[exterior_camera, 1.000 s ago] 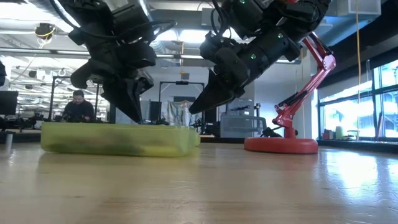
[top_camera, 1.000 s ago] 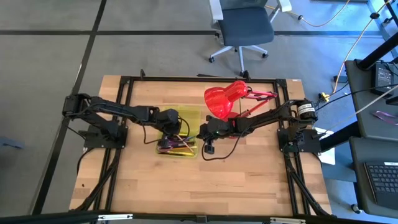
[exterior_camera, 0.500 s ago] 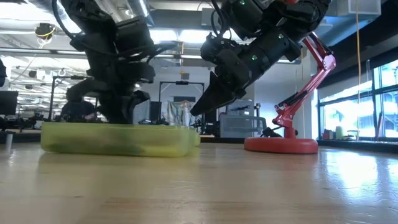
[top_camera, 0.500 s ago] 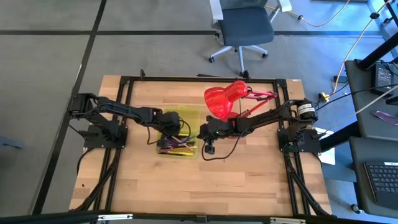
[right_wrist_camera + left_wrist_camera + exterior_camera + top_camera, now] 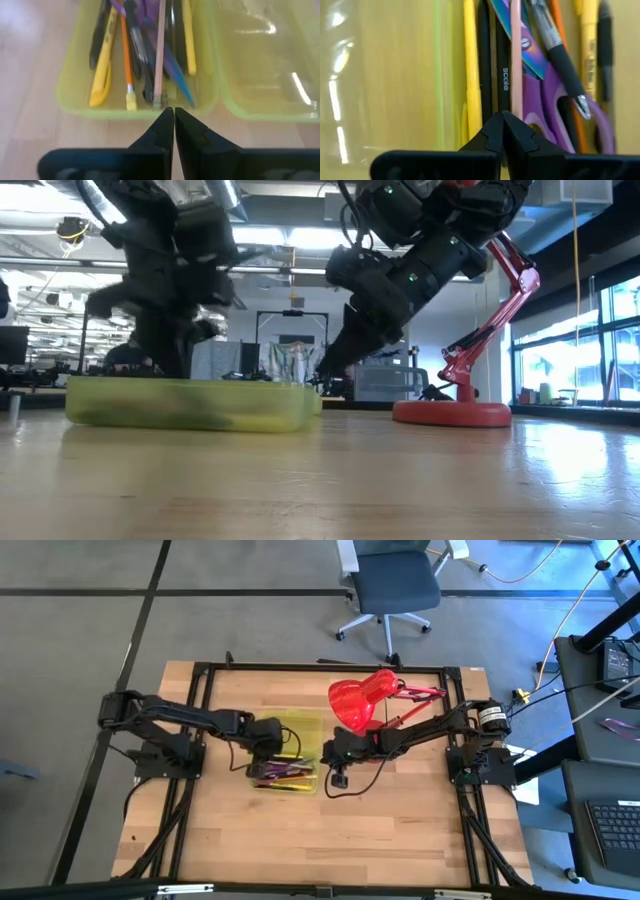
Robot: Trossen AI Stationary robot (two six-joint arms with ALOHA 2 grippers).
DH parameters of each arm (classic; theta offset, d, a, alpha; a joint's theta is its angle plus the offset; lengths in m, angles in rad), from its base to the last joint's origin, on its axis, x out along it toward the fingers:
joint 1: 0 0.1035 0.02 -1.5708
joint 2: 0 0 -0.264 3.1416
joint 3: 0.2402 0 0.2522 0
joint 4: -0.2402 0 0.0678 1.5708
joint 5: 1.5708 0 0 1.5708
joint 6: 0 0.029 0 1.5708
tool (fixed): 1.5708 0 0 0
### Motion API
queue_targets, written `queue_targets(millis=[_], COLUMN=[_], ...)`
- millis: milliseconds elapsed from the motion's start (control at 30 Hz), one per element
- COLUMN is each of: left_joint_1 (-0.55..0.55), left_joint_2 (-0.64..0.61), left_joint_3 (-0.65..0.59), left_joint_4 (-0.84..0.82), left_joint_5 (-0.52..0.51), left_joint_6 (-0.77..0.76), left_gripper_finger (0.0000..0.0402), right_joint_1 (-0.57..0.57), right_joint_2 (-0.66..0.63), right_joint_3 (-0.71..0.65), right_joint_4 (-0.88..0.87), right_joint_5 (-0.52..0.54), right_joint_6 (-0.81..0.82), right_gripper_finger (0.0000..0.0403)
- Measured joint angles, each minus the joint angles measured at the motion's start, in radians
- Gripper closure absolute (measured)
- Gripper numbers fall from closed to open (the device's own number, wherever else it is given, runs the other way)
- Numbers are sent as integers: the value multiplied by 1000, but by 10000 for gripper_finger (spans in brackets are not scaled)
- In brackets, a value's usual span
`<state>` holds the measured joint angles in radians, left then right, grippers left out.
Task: Pick & place school supplies into a supply box
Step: Adjust the pink pencil in the yellow supply box, then close the yellow supply box
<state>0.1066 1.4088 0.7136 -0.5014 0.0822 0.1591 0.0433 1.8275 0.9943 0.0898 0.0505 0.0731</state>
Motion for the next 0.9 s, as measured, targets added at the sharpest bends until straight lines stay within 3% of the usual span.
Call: queue_targets(millis=[300, 600, 900], left_joint_1=[0, 106, 293], left_joint_2=[-237, -461, -484], left_joint_3=[-9, -167, -267], left_joint_4=[-119, -81, 15], left_joint_5=[-70, -141, -211], left_joint_6=[-81, -117, -270], left_gripper_finger=[399, 398, 398], right_joint_1=[-8, -7, -9], right_joint_2=[0, 0, 0], right_joint_3=[0, 0, 0], right_joint_4=[-43, -44, -70], right_joint_5=[19, 19, 140], right_joint_6=[27, 30, 80], right_gripper_finger=[382, 382, 382])
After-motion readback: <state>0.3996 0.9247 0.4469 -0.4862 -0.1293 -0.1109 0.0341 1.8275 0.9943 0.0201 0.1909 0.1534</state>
